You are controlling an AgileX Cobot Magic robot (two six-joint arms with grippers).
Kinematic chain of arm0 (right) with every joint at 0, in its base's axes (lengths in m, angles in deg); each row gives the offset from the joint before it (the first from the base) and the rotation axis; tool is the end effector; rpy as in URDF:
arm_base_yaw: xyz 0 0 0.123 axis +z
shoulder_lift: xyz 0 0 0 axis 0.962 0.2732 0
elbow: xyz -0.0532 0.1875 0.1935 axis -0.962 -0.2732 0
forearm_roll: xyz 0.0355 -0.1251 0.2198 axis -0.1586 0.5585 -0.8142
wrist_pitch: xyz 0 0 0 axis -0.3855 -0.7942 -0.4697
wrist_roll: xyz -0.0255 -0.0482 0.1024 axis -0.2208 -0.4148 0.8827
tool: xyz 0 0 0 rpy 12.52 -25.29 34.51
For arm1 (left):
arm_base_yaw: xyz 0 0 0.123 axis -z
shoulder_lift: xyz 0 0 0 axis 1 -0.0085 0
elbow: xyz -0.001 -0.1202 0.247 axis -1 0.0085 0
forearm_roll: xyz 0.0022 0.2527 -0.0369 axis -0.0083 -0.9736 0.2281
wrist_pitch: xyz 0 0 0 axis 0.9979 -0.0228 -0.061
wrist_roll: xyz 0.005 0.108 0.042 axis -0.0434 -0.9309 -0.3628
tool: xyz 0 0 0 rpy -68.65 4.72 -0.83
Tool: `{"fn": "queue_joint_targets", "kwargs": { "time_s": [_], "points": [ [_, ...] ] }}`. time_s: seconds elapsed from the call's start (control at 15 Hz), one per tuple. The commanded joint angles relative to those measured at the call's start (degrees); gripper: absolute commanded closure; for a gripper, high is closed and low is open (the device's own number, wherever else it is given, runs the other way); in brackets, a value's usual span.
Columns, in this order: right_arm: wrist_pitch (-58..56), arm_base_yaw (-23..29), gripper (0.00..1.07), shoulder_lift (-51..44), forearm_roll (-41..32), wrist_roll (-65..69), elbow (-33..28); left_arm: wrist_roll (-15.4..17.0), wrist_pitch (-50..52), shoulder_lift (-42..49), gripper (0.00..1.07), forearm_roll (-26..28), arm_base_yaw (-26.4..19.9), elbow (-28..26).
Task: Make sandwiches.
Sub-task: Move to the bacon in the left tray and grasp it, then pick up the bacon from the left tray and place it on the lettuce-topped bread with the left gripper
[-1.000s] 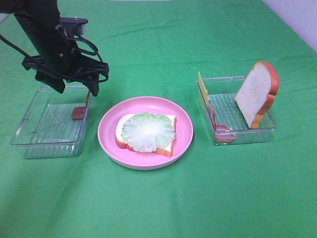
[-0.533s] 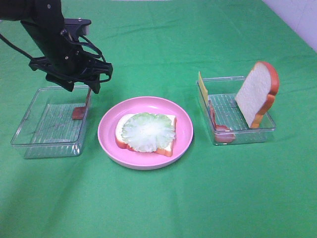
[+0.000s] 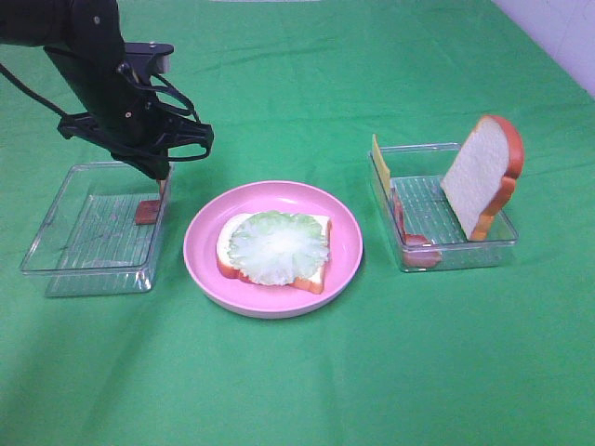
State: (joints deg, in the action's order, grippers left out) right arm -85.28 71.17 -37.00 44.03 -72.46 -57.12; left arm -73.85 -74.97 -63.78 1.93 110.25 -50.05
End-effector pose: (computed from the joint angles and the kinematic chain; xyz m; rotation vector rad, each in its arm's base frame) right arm 0.0288 0.0162 0.2701 -0.1173 2.0297 0.0769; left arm 0.4214 -0.1573 0.1371 0.1670 2.7501 -0.1380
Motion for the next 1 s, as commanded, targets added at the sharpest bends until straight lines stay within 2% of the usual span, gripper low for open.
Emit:
{"fn": "queue_joint_targets", "kwargs": {
  "time_s": [0.07,0.53,0.73,0.87,0.93,1.0],
  "points": [
    [0.6,-0.4,0.26,-0.9,-0.2,0.1,-0.1,0.3,0.2,0.0,1.07,0.3,0.0,-0.2],
    [0.6,-0.4,0.26,-0.9,-0.2,0.1,-0.1,0.3,-1.0,8.5,1.07,1.7,0.0,-0.2],
    [0.6,-0.4,0.26,-0.9,-0.2,0.1,-0.1,-0.8,-0.9,13.2,1.07,8.3,0.1,-0.2],
    [0.6,-0.4,0.26,-0.9,-0.2,0.1,-0.1,-6.0,-1.0,14.0,1.07,17.0,0.2,-0.2],
    [0.6,-0.4,0.26,-0.9,-0.2,0.1,-0.1,-9.9,-1.0,13.7,1.07,22.4,0.5,-0.1],
    [0.6,-0.4,0.26,-0.9,-0.2,0.1,-0.1,-15.1,-1.1,12.5,1.07,30.3,2.2,-0.1]
  ]
}}
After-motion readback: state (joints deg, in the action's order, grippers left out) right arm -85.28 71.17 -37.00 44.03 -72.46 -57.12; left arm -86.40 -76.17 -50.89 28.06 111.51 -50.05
